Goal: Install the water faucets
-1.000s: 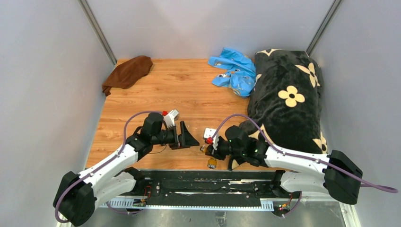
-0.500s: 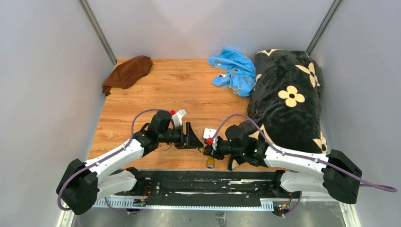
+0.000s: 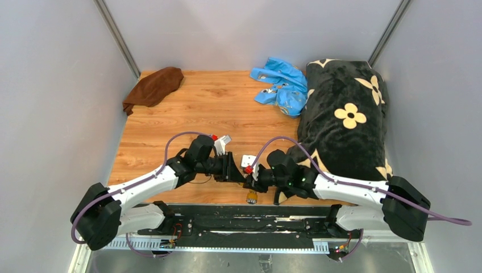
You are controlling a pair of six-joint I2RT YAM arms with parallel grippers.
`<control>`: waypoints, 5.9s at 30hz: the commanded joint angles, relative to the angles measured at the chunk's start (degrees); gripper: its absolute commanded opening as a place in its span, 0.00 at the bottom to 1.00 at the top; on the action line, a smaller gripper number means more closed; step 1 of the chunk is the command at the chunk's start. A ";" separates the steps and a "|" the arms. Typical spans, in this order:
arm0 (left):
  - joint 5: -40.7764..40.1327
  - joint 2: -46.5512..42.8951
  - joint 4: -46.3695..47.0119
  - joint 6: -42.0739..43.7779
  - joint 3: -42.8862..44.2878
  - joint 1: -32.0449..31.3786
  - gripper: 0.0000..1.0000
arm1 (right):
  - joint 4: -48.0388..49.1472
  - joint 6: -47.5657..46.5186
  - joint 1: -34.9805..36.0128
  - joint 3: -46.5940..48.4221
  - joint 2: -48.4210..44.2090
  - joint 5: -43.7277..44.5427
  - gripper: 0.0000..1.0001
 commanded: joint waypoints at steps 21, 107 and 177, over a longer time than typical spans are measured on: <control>2.95 -13.26 6.24 13.22 3.27 0.98 0.00 | 16.32 62.89 -41.04 -12.78 -21.90 -26.25 0.63; -42.35 18.64 -32.74 37.30 39.25 17.03 0.99 | -31.07 32.65 -18.99 7.91 -13.66 13.05 0.00; -36.50 45.34 -35.61 38.97 47.85 18.56 0.41 | -29.02 32.48 -18.95 3.27 -14.58 11.87 0.01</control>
